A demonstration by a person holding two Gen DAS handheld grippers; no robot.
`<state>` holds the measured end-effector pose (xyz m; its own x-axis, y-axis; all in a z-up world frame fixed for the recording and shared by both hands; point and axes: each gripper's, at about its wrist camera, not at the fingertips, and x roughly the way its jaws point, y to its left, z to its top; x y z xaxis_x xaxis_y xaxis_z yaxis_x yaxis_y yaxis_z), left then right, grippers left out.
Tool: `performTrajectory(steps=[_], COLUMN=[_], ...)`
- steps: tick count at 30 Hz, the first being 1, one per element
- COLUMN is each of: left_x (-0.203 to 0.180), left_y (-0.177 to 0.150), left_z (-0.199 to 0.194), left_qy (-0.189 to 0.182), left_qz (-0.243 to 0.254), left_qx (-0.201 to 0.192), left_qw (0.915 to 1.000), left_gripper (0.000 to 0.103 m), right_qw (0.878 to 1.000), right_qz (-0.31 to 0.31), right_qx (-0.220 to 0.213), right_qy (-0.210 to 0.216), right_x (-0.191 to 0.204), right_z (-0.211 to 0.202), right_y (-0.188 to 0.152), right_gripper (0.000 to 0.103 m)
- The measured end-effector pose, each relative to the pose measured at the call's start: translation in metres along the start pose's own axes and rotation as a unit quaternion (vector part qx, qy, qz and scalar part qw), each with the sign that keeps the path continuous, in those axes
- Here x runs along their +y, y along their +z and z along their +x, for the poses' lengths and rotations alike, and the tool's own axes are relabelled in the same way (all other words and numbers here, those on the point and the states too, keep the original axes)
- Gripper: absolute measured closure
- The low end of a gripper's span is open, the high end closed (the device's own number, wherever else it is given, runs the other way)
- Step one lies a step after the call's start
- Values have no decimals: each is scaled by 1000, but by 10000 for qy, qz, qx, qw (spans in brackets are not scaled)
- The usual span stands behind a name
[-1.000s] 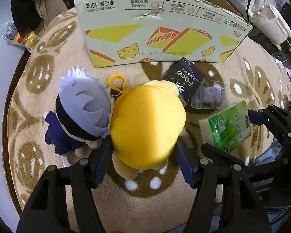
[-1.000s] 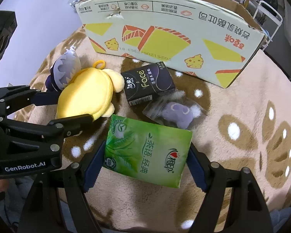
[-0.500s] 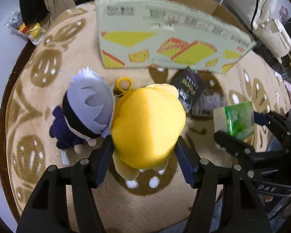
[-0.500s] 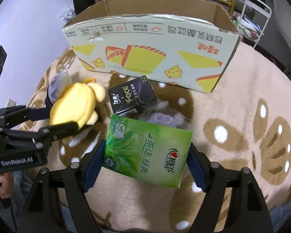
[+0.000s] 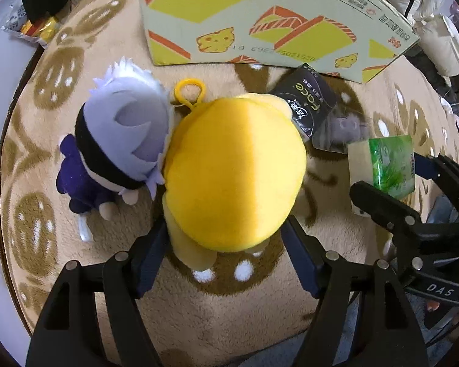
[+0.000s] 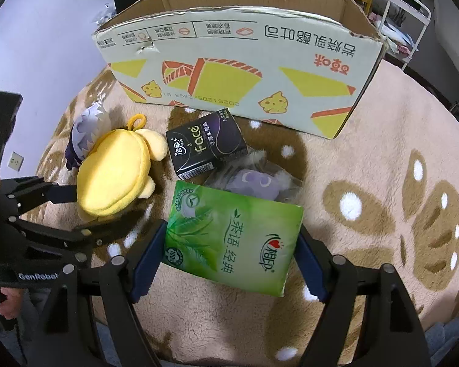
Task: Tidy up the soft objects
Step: 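Lift the green tissue pack with the right tool while the left tool holds the yellow plush, then carry the green pack over the box with the right tool while the left tool carries the plush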
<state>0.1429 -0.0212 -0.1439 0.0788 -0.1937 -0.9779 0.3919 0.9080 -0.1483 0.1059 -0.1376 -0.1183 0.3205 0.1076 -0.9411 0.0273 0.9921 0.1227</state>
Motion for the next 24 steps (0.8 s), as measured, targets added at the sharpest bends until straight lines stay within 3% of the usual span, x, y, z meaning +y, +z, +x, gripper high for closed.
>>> performTrajectory(steps=[3,5,8,15,19,24], left_x=[-5,-7,-6,-14,-23,-24], left_y=[1,2,1,-8,-12,-9], left_z=[3,5,7,-28,-60,-95], left_qy=[69,149,232,403,741,854], left_qz=[67,80,105,187,290,266], left_qx=[-64,-126,-207,-938,-1648,-2387], left_qw=[9999,9998,9995,9946,9831,9670], left_gripper=[34,46,54,57,57,57], right_qw=[10000,10000,10000,9991,9966,9901], right_qz=[20,28,42,77,167,266], right_qx=[-16,-20,-39,-404,-784,-1348], right_qy=[20,33,61,126,206,278], right_x=[-2,-3,-6,-10,-17,-26], right_z=[-1,-1,-4,-27,-48,-76], right_y=[1,1,1,4,8,19], right_gripper=[20,20,20,20,20,20])
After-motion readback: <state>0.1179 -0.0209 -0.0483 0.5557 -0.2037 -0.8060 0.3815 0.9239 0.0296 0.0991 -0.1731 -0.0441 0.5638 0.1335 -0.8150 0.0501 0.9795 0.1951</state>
